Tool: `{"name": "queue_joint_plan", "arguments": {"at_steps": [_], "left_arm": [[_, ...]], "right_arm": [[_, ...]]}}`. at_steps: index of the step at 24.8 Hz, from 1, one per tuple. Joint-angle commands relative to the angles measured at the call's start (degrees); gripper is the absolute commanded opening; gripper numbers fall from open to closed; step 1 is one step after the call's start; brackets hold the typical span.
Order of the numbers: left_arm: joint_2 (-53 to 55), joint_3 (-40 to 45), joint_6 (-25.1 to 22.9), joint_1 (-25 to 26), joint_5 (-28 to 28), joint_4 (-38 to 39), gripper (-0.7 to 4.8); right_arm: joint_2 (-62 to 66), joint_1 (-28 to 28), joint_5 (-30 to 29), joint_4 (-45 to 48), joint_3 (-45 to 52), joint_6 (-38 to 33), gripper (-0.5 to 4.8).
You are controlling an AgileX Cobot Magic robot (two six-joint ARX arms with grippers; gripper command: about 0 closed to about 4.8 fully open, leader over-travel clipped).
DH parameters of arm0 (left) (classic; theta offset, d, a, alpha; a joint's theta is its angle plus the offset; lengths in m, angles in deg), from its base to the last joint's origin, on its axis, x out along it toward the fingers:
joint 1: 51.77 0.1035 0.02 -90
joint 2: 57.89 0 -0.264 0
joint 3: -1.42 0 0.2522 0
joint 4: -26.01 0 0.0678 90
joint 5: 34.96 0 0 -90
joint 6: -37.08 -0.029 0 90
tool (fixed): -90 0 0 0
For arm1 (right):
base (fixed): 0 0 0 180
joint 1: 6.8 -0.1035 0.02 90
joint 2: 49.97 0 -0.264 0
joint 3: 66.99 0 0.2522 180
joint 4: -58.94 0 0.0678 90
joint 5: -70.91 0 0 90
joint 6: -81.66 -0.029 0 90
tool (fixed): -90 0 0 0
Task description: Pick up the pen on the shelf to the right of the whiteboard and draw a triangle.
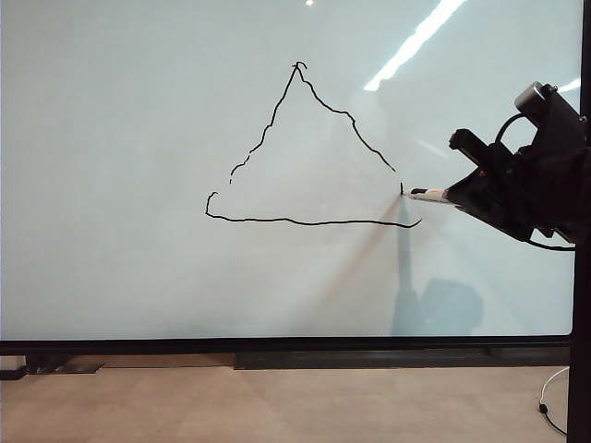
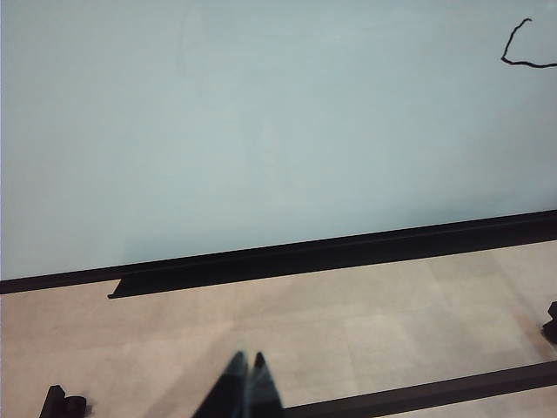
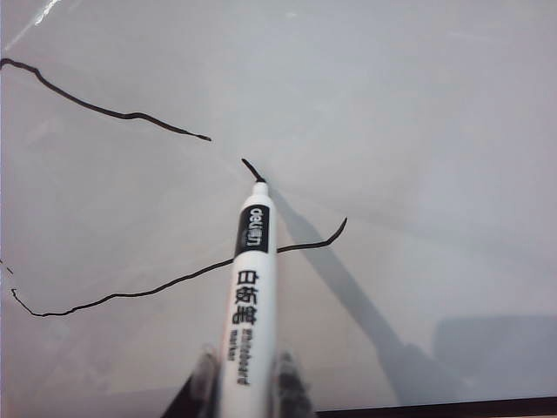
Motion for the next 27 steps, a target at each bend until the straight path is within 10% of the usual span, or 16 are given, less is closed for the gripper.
{"name": "queue_joint_plan", "arguments": {"at_steps": [1, 27], "left_arm": [[0.00, -0.17, -0.04, -0.02, -0.15, 0.15, -0.05], [0.00, -0.17, -0.04, -0.02, -0.17, 0.15, -0.05]], "right_arm": [[0.00, 1.11, 0.96, 0.79, -0.15, -0.09, -0.06], [2.58, 4.50, -5.95, 1.11, 1.68, 1.33, -0.06]]}}
